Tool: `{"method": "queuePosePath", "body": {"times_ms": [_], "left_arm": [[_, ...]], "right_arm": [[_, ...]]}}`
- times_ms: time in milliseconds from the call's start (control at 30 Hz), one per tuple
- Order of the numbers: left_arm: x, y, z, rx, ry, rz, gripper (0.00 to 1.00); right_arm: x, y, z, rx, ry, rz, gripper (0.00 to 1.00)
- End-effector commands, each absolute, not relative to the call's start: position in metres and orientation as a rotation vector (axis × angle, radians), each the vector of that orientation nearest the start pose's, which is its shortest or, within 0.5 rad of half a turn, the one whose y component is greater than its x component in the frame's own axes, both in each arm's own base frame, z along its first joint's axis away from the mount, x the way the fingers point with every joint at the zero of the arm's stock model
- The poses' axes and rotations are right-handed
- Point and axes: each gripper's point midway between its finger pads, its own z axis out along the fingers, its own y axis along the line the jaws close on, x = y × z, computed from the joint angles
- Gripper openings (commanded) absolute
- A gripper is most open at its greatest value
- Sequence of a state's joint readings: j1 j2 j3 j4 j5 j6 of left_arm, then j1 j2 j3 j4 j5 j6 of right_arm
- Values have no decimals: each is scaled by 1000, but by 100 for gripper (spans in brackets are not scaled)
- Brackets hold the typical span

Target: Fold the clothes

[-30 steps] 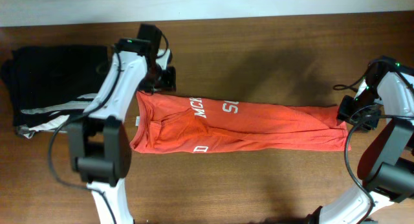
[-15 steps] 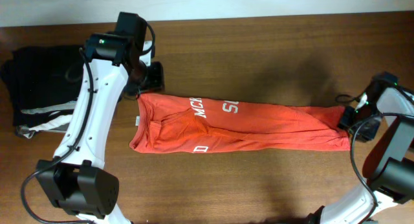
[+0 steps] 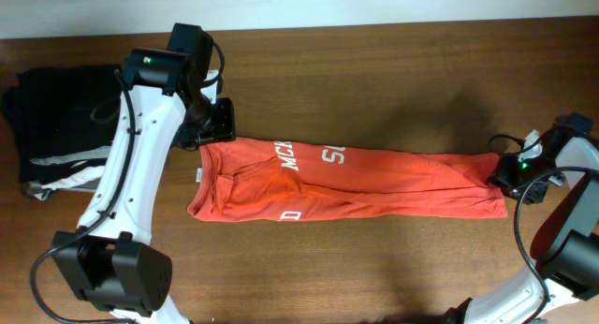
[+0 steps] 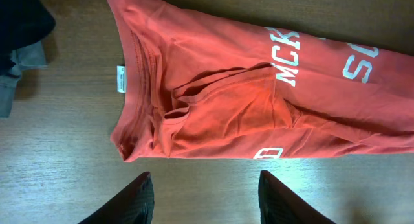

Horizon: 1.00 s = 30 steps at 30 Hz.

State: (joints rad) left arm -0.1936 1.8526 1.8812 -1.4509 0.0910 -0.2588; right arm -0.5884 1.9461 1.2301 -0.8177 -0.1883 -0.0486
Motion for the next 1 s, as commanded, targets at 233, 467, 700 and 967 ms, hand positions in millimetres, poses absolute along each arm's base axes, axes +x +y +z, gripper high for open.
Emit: {"method": "queuePosePath", "body": {"times_ms": [233, 467, 700, 967], "left_arm": [[365, -83, 192, -117, 3001, -167, 52], [368, -84, 192, -116, 2990, -170, 53], [370, -84, 193, -115, 2980, -173, 52], [372, -84, 193, -114, 2970, -172, 53]], "right_arm": [[301, -147, -19, 736, 3017, 290, 40], [298, -154, -23, 640, 3096, 27, 31], [306, -148, -23, 620, 3075, 70, 4], [328, -156, -2, 646, 2994, 158, 4]]}}
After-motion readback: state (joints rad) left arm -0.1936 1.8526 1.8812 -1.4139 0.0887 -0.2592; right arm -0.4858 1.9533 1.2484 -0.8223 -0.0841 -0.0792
